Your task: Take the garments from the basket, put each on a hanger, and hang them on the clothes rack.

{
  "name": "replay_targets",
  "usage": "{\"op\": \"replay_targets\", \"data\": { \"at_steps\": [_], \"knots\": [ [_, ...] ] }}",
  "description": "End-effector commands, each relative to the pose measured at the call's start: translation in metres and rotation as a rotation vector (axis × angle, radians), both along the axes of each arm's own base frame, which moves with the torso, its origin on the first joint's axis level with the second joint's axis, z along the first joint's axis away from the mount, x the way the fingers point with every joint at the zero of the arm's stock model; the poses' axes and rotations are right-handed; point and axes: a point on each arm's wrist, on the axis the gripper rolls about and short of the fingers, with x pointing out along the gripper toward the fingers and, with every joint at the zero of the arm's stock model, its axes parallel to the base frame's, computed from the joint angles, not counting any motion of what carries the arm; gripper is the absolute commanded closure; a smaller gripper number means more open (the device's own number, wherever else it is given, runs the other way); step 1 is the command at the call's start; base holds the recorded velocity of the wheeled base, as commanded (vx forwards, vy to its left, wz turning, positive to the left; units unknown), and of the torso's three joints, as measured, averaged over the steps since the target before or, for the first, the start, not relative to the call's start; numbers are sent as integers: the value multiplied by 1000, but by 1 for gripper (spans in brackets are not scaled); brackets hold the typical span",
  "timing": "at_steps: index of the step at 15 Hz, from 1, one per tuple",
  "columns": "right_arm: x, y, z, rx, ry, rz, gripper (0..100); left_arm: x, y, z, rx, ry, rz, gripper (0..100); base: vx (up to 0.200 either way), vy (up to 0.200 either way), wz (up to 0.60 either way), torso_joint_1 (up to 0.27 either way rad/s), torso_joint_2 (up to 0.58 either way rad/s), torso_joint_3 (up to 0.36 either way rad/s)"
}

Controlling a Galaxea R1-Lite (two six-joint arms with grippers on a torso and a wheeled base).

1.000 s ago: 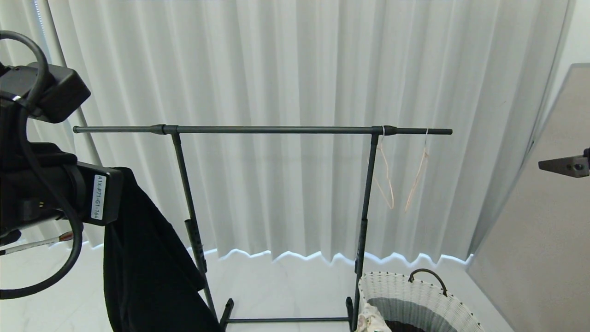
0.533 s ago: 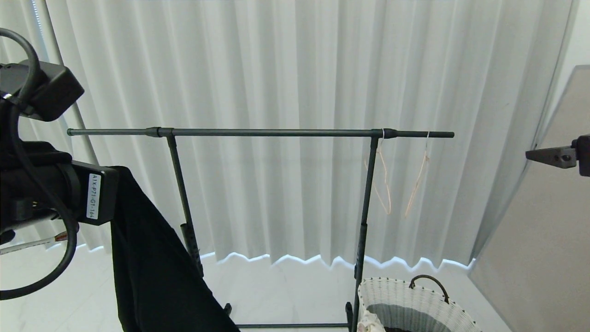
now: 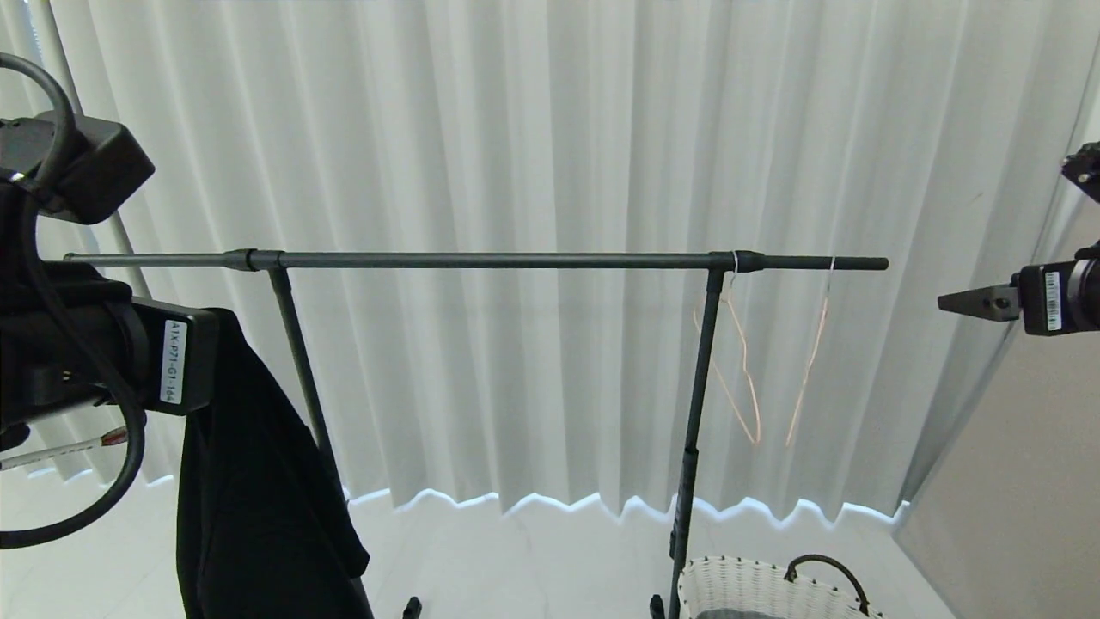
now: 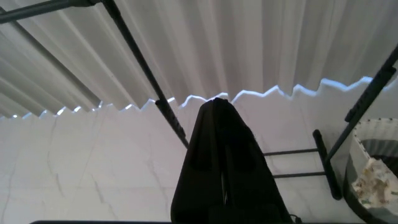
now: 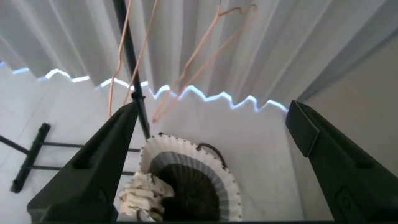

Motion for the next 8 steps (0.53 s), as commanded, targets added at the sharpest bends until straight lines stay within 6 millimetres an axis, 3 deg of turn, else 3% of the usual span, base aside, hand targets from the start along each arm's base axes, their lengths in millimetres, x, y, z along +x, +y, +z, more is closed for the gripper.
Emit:
{"op": "replay_targets", "data": {
  "at_steps": [1,4,6,8],
  "knots": [
    [13,5,-13,10,54,6,0,1,1,-1,2,5,6,100,200,0,0,2,12,2],
    [28,6,-28,33,115,-14,0,3,0,-2,7,11,6,100,200,0,0,4,4,4],
    [36,6,-37,53,154,-43,0,3,0,-3,7,14,4,100,0,0,0,0,0,0],
    [49,7,-65,63,207,-114,0,4,-1,-4,11,18,4,100,0,0,0,0,0,0]
  ]
}}
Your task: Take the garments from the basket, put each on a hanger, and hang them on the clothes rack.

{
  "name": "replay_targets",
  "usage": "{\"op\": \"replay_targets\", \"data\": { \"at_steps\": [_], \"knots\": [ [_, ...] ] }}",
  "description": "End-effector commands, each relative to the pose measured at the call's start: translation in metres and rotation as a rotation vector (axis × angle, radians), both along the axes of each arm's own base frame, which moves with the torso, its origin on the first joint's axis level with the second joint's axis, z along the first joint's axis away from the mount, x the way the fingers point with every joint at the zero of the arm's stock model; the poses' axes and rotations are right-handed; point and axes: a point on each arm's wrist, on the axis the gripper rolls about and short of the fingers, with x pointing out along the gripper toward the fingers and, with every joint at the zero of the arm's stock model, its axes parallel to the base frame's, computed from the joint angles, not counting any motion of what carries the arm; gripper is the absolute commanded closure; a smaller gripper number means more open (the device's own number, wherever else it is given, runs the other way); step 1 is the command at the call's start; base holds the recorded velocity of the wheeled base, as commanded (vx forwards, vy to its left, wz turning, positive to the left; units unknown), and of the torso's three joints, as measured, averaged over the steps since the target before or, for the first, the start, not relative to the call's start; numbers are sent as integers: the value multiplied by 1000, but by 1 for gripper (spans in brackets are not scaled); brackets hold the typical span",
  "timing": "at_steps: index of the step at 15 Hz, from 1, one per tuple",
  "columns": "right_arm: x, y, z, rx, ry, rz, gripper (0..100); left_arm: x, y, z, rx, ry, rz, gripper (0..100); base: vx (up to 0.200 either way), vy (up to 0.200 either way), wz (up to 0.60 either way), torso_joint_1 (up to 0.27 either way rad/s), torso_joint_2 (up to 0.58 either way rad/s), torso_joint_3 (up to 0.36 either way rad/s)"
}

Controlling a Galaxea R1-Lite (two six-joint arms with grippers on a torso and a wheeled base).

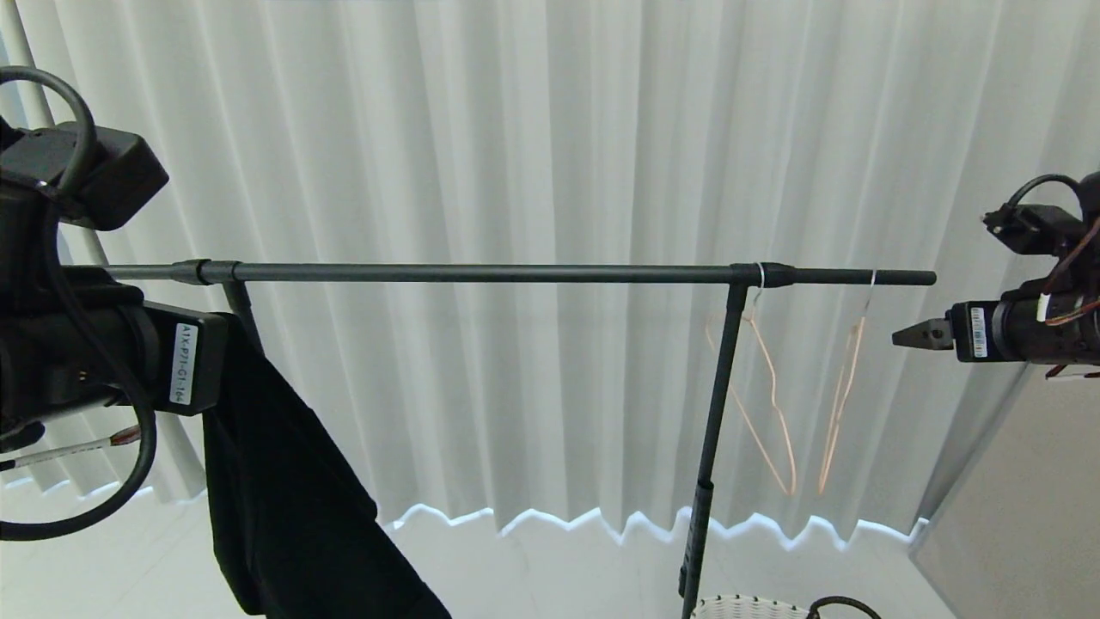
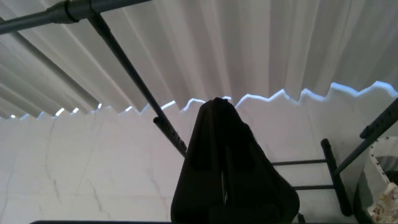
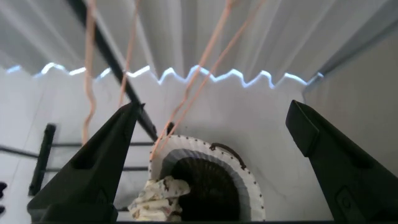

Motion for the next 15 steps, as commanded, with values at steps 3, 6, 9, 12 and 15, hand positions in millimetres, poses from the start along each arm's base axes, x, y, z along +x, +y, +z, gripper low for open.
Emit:
{"op": "replay_targets", "data": {
  "at_steps": [3,6,9,12,15],
  "knots": [
    [33,2,-67,-42,85,-80,0,3,-1,-2,4,8,3,100,0,0,0,0,0,0],
    [59,5,-104,-28,79,-103,0,3,-1,-2,4,9,3,100,0,0,0,0,0,0],
    [77,4,-130,-66,96,-154,0,3,-1,-4,7,15,3,100,0,0,0,0,0,0],
    [88,-2,-146,-75,101,-180,0,3,-1,-4,9,17,4,100,0,0,0,0,0,0],
    [89,-4,-148,-80,104,-182,0,2,-1,-6,12,23,4,100,0,0,0,0,0,0]
  ]
}}
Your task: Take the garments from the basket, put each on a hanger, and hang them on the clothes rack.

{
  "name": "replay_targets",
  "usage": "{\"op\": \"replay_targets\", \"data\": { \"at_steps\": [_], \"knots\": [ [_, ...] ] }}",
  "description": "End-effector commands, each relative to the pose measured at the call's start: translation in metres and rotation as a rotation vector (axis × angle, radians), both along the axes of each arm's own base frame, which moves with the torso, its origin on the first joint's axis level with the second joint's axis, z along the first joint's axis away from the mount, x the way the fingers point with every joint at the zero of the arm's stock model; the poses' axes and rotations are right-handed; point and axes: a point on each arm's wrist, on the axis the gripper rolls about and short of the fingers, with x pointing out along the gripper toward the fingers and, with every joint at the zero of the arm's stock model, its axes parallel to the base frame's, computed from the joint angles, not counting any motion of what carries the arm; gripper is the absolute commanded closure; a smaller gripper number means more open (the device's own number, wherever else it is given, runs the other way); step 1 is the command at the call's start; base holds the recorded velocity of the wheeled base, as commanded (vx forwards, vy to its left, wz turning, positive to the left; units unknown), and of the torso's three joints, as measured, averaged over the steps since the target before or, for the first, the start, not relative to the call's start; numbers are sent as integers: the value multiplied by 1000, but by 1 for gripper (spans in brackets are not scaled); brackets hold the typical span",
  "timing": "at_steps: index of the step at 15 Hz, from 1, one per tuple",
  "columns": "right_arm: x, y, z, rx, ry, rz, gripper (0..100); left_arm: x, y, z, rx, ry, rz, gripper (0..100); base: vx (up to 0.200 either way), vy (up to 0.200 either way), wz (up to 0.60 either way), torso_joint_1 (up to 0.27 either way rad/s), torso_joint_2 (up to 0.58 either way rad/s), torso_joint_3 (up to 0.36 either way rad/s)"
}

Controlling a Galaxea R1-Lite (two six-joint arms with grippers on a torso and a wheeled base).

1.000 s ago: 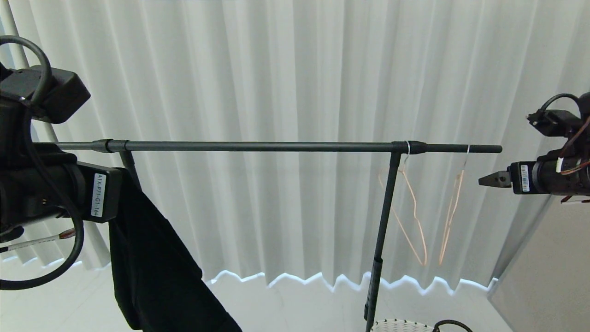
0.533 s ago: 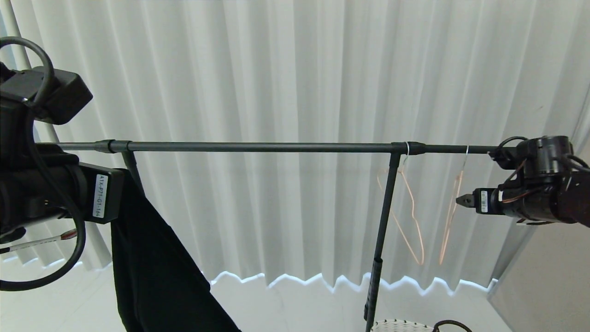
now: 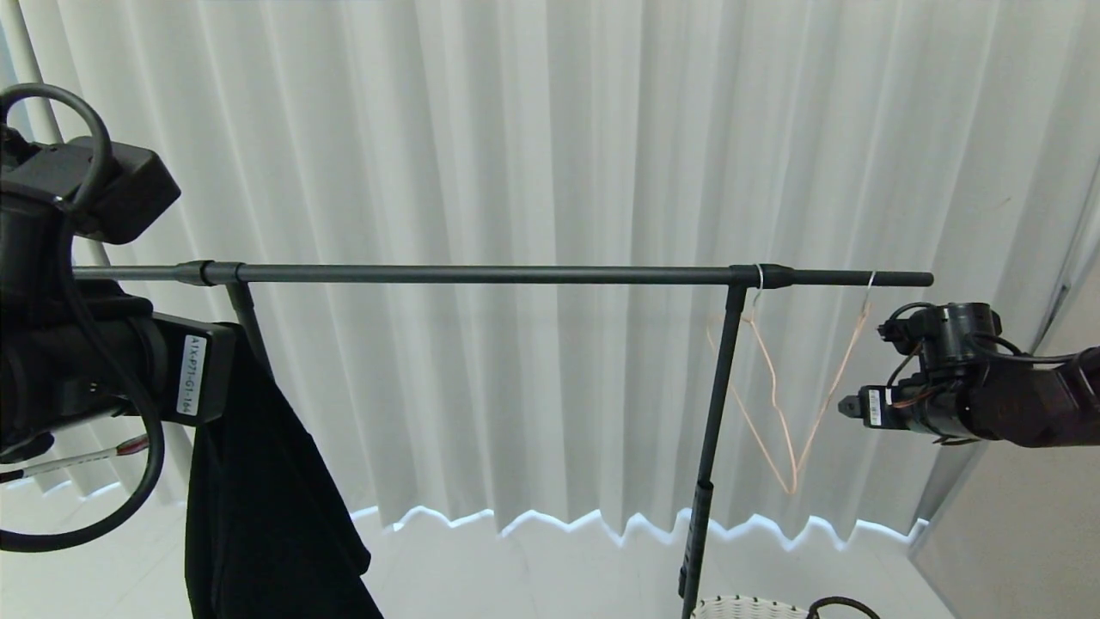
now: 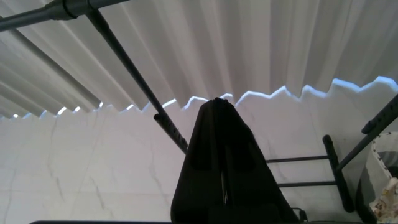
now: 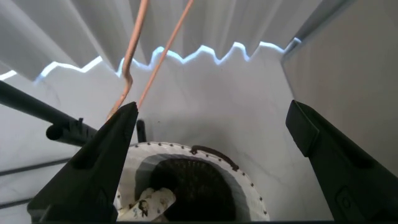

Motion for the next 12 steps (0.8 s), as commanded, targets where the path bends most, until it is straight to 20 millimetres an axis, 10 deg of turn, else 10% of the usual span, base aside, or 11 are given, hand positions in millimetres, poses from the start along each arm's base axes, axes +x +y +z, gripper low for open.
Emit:
{"op": "replay_targets", "data": {
  "at_steps": [1,12],
  "knots": [
    [2,-1,-4,-1,11,-3,0,0,0,0,1,2,0,100,0,0,0,0,0,0],
    [-37,7,63,121,-130,206,0,-2,0,-2,-4,4,-9,100,0,0,0,0,0,0]
  ]
}}
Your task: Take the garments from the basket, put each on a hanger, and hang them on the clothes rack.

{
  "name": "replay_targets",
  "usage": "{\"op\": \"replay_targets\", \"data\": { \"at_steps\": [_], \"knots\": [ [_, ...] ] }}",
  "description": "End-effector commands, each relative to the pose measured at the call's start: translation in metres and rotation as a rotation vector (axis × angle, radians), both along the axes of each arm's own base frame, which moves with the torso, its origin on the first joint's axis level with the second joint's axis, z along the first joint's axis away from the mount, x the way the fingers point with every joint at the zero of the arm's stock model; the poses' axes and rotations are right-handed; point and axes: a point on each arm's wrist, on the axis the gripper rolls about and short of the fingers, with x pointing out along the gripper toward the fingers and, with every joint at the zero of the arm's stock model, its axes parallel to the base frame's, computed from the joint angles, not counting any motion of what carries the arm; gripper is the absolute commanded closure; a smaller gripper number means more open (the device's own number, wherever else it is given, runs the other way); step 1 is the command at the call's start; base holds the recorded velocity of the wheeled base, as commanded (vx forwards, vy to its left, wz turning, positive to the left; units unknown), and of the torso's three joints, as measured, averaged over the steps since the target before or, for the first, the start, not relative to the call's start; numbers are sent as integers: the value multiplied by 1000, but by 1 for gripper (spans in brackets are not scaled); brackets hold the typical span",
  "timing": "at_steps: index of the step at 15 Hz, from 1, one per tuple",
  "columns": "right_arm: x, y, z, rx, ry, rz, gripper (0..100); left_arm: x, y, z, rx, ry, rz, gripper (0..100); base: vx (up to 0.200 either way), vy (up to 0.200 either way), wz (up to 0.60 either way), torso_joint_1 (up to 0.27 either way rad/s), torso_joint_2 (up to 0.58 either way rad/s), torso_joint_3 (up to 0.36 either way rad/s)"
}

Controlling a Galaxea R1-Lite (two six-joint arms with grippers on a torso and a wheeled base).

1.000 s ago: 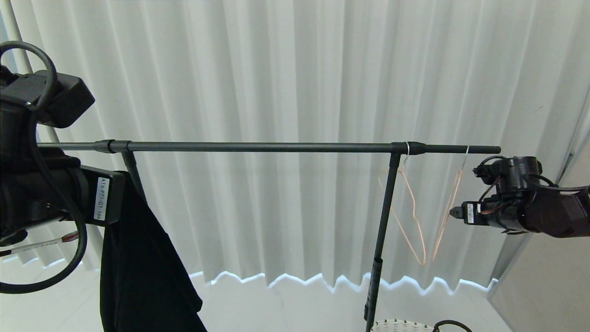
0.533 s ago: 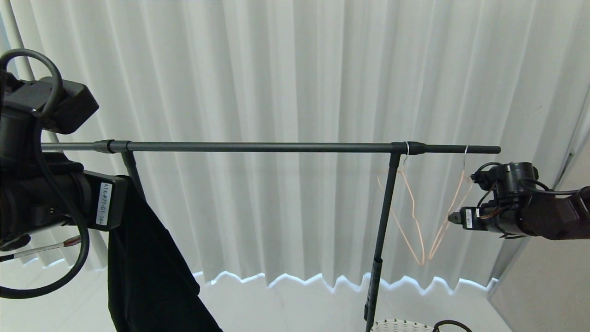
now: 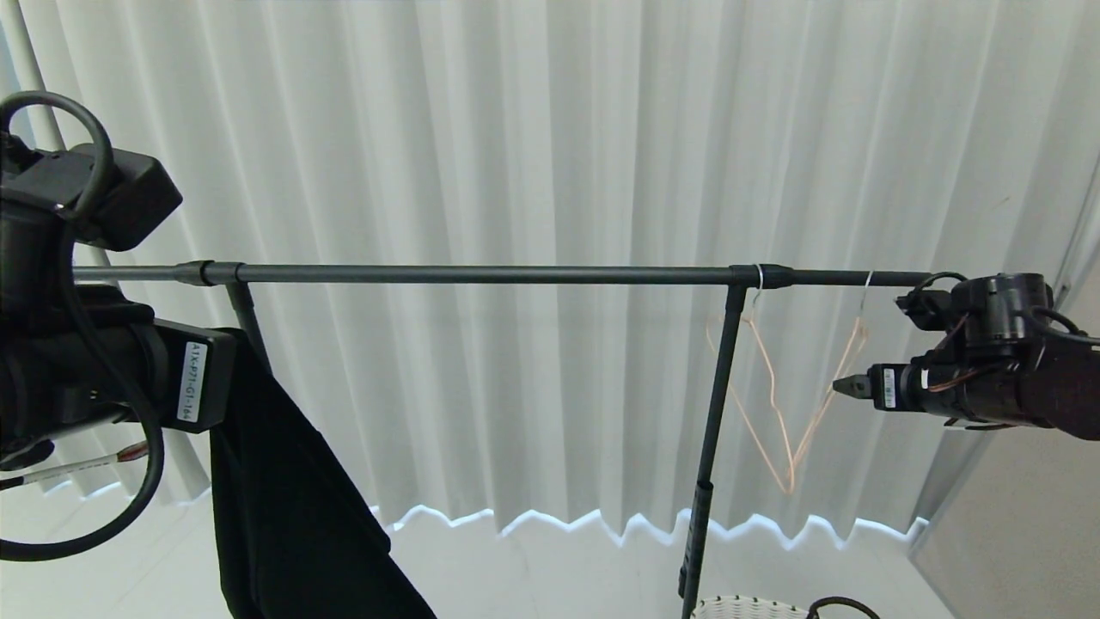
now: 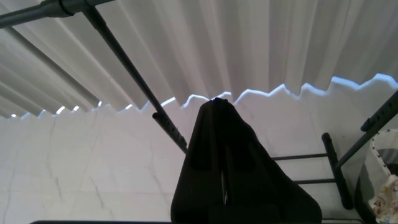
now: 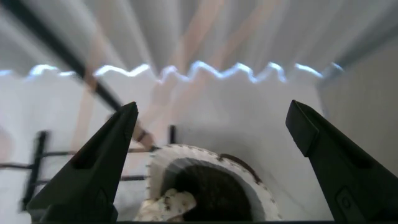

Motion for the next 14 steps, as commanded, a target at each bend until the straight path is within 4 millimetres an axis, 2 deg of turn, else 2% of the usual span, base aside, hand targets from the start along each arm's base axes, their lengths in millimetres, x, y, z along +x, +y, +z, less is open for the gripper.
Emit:
{"op": "replay_targets", "data": {
  "at_steps": [1,3,9,14],
  "knots": [
    [-10,2,18,15,-54,24,0,-1,1,2,-5,-8,-2,100,0,0,0,0,0,0],
    [-6,5,13,14,-42,37,0,-1,1,2,-5,-9,-2,100,0,0,0,0,0,0],
    [19,2,-32,-42,47,-56,0,2,-1,4,-20,-41,-2,100,0,0,0,0,0,0],
    [24,-9,-34,-47,38,-93,0,2,-1,4,-20,-41,-2,100,0,0,0,0,0,0]
  ]
}}
